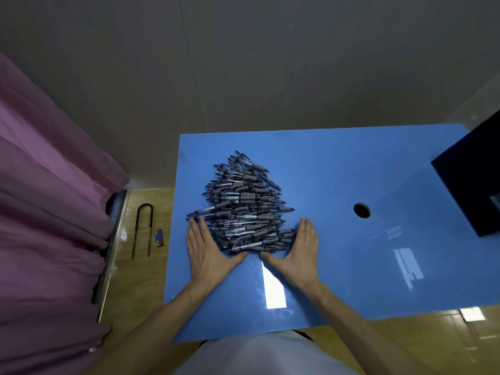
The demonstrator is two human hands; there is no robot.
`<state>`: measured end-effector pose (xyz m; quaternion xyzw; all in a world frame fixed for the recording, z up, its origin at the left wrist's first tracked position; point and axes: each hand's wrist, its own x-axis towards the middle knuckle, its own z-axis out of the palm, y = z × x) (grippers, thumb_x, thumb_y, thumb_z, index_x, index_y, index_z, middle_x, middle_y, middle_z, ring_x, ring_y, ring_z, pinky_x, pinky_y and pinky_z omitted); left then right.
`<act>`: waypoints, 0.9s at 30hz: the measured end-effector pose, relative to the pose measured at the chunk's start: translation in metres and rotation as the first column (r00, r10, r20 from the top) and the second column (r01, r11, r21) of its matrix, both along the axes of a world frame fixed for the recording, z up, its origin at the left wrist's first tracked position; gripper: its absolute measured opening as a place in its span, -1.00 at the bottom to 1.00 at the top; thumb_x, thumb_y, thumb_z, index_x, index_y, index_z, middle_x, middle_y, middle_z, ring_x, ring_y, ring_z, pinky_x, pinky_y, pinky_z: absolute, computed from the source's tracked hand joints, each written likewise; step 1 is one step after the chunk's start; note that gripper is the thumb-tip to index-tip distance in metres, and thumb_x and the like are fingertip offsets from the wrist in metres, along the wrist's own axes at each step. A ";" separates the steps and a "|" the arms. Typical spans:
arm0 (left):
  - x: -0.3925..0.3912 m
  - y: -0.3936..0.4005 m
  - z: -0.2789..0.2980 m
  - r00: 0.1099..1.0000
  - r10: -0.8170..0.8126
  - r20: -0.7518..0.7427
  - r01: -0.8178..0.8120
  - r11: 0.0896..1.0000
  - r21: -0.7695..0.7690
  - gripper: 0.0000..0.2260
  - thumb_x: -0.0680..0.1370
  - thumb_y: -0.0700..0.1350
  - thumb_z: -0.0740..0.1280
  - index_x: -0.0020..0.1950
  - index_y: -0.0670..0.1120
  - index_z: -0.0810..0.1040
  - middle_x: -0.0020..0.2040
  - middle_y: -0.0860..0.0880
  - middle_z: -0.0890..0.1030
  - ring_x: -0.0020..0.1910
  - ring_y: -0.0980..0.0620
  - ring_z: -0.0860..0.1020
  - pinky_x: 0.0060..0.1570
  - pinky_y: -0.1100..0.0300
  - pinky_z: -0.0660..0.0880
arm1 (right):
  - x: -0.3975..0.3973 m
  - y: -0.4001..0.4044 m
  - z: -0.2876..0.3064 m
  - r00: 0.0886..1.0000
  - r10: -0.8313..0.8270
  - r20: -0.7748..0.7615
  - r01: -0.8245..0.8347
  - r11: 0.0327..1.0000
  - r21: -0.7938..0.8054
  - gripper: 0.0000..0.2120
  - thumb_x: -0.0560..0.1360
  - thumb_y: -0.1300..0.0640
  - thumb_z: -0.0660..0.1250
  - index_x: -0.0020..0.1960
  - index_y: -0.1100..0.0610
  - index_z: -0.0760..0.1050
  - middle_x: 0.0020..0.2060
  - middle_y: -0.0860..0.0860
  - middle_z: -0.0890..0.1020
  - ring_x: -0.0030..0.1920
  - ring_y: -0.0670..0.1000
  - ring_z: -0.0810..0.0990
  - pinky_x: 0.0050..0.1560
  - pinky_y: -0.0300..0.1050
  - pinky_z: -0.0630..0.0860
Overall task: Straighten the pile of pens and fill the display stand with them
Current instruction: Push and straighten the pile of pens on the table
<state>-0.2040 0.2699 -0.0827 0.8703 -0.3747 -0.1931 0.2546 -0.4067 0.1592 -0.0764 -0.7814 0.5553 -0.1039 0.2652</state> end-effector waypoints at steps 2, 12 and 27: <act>-0.001 -0.001 -0.002 1.000 -0.028 0.013 0.029 0.999 -0.017 0.37 0.17 0.65 0.25 0.65 -0.09 -0.31 0.67 -0.12 -0.25 0.65 -0.06 -0.24 0.62 -0.04 -0.21 | 0.011 0.010 0.001 0.996 -0.029 0.087 0.026 0.999 0.034 0.39 0.21 -0.65 0.29 0.66 0.17 -0.23 0.65 0.05 -0.13 0.63 0.00 -0.23 0.63 0.08 -0.16; -0.006 -0.002 -0.001 0.992 -0.110 0.055 0.114 0.990 -0.083 0.20 0.35 0.41 0.47 0.67 -0.10 -0.17 0.68 -0.10 -0.10 0.66 -0.04 -0.07 0.63 -0.07 -0.08 | 0.040 0.031 0.002 0.972 -0.102 0.211 0.111 0.993 -0.032 0.23 0.30 -0.44 0.46 0.65 0.16 -0.05 0.63 0.07 0.06 0.61 0.07 0.06 0.60 0.11 0.07; -0.006 0.015 -0.006 0.978 -0.207 0.024 0.206 0.951 -0.230 0.06 0.43 0.29 0.43 0.68 -0.09 -0.11 0.69 -0.03 -0.05 0.67 0.00 -0.04 0.60 -0.16 0.11 | 0.040 0.045 -0.003 0.937 -0.001 0.349 0.033 0.996 -0.085 -0.11 0.46 -0.07 0.37 0.64 0.17 0.05 0.64 0.04 0.04 0.64 -0.02 -0.03 0.60 0.16 0.10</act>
